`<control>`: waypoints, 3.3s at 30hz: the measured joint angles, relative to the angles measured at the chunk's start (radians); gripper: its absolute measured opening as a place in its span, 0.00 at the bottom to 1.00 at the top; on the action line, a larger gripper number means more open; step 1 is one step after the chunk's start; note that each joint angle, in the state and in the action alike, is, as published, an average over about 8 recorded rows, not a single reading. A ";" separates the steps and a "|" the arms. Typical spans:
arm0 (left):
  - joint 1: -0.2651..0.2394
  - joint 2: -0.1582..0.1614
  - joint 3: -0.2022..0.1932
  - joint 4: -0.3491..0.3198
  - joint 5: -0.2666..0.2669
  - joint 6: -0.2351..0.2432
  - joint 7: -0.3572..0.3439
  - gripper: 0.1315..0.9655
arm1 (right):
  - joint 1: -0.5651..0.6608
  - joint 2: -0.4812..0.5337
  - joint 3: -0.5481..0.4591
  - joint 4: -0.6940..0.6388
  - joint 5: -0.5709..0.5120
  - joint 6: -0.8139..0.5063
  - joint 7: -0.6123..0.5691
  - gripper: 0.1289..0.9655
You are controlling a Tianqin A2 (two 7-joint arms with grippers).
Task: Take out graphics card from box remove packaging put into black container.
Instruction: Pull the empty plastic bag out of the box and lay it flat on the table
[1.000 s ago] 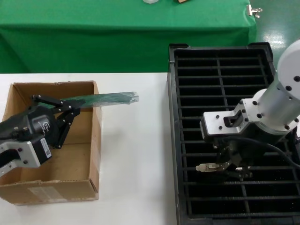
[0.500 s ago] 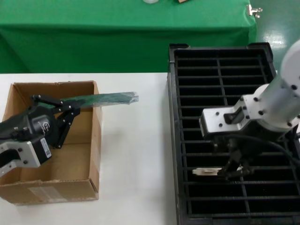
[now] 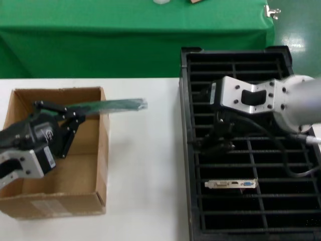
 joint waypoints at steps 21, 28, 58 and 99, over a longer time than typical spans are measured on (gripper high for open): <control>-0.025 0.045 -0.005 0.003 0.094 0.029 -0.074 0.01 | -0.430 -0.068 0.237 0.034 -0.287 0.430 0.117 0.91; -0.030 0.105 -0.001 -0.042 0.195 0.088 -0.173 0.01 | -0.430 -0.068 0.237 0.034 -0.287 0.430 0.117 0.98; -0.138 0.598 0.085 -0.013 0.826 0.478 -0.718 0.01 | -0.430 -0.068 0.237 0.034 -0.287 0.430 0.117 1.00; -0.155 0.577 0.066 -0.077 0.784 0.528 -0.729 0.01 | -0.430 -0.068 0.237 0.034 -0.287 0.430 0.117 1.00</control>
